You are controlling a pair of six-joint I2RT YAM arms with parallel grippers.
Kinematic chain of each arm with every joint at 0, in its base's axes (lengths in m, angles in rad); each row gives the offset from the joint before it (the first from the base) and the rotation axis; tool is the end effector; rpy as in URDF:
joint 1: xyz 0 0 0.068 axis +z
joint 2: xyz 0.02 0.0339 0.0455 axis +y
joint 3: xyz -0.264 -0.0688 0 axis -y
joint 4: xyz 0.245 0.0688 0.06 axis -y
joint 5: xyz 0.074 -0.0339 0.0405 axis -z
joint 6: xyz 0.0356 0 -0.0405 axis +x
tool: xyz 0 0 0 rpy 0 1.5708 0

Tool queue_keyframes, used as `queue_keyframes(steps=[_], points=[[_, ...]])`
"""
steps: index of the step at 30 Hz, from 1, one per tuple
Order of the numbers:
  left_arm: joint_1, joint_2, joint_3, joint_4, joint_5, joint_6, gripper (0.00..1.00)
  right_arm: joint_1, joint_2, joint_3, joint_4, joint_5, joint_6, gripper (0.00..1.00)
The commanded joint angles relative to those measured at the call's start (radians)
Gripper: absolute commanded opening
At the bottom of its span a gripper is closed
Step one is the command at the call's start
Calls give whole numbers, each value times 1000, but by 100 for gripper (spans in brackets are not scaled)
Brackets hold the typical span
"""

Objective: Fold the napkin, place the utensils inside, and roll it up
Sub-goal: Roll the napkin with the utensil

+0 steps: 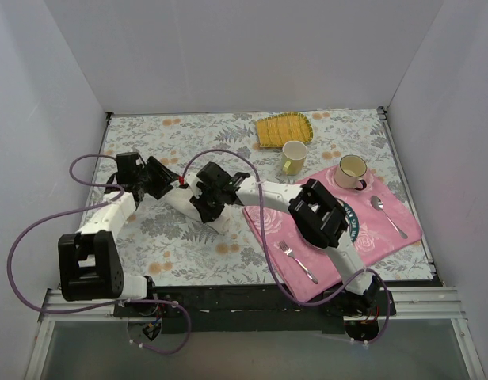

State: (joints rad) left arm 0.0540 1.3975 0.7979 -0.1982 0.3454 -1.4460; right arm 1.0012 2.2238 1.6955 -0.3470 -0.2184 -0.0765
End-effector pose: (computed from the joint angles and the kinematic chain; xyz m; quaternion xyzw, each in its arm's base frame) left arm 0.2859 0.0034 0.2079 -0.5746 0.7118 -0.3602 0.1829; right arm 0.2588 0.4184 0.1680 -0.5114 0.7831 0.2428 0.2575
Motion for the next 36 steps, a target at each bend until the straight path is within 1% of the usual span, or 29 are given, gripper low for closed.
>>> queue_keyframes(steps=[1, 2, 3, 5, 6, 7, 8, 9, 10, 11, 14, 15, 17, 18, 20, 21, 23, 24, 26, 27, 29, 31, 33, 35, 36], points=[[6, -124, 47, -102, -109, 19, 50, -21, 92, 6, -37, -315, 142, 14], [6, -130, 46, -113, -99, 18, 51, -29, 100, 4, -24, -352, 165, 14], [6, -135, 26, -125, -57, 9, 52, -50, 114, 3, -12, -430, 190, 14], [6, -155, -14, -130, -11, -13, 51, -71, 129, -20, 48, -510, 292, 13], [6, -167, -37, -104, 15, -22, 46, -94, 138, -40, 86, -582, 341, 14], [6, -189, -105, -74, 79, -48, 44, -105, 142, -65, 188, -622, 448, 14], [6, -224, -141, -37, 111, -63, 43, -125, 145, -124, 260, -657, 519, 14], [6, -241, -172, 27, 136, -77, 37, -134, 148, -160, 334, -721, 585, 14], [6, -250, -228, 55, 183, -100, 34, -141, 151, -190, 487, -742, 647, 14], [6, -256, -248, 81, 200, -115, 33, -147, 151, -244, 538, -751, 755, 14], [3, -262, -328, 193, 247, -164, 28, -156, 152, -283, 638, -756, 848, 14], [1, -261, -344, 265, 248, -172, 28, -156, 149, -301, 651, -745, 857, 14], [1, -249, -382, 313, 251, -192, 27, -157, 146, -309, 652, -731, 862, 14], [1, -239, -391, 374, 256, -198, 27, -157, 143, -313, 646, -716, 865, 14], [0, -207, -419, 426, 260, -227, 26, -156, 140, -318, 645, -708, 865, 14], [0, -192, -433, 495, 265, -237, 25, -157, 137, -321, 643, -701, 865, 14], [0, -152, -453, 532, 267, -249, 24, -159, 135, -323, 645, -696, 868, 14], [0, -143, -465, 587, 267, -266, 24, -159, 135, -324, 651, -693, 876, 14], [0, -117, -491, 638, 265, -286, 24, -159, 129, -327, 657, -688, 882, 14], [1, -108, -523, 710, 264, -307, 24, -161, 126, -332, 664, -690, 886, 15], [0, -80, -555, 776, 242, -313, 23, -161, 122, -333, 671, -688, 891, 15], [-3, -60, -626, 905, 189, -329, 20, -159, 119, -342, 681, -684, 893, 17], [-8, -11, -644, 953, 121, -315, 17, -159, 112, -347, 683, -678, 891, 20], [-6, 18, -646, 959, 95, -297, 16, -159, 100, -341, 631, -668, 842, 22], [-9, 23, -646, 948, 81, -295, 15, -156, 93, -330, 585, -645, 802, 27]])
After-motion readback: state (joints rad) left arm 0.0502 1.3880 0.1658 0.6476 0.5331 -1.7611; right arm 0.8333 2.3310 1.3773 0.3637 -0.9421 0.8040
